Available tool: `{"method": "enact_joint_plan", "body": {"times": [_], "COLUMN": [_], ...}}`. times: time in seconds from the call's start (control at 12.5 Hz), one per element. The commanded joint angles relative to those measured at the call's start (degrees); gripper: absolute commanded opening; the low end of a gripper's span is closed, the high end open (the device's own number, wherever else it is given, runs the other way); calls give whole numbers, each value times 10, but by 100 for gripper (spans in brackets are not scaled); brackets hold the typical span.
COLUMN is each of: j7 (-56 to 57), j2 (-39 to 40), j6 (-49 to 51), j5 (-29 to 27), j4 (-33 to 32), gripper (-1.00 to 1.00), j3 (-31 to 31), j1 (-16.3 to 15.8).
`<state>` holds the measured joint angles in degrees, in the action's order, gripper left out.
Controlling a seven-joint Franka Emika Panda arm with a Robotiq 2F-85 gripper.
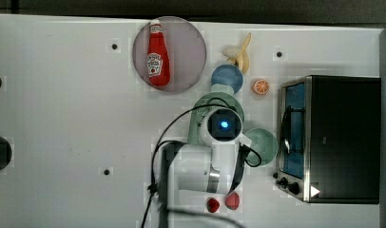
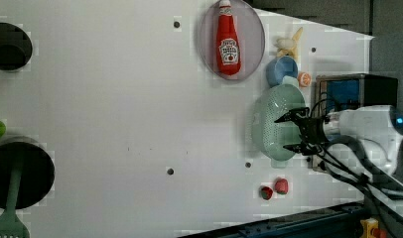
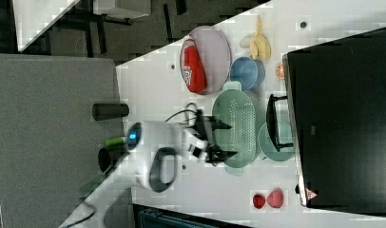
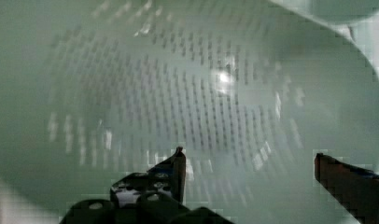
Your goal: Drag strainer left to right.
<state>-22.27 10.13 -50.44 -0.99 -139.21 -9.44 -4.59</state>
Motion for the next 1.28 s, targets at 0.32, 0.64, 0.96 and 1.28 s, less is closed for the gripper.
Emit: {"method": "enact_joint_plan", "body": {"times": [0.32, 0.64, 0.96, 1.28], "j7": [219, 220, 220, 220], "j2": [-208, -279, -292, -290], "j6": [285, 457, 472, 472], "j5": [4, 19, 53, 53], "j4": [151, 239, 258, 255], "gripper": [100, 100, 100, 100], "j3": [-10, -9, -9, -7], "j1": [-18, -18, -18, -18]}}
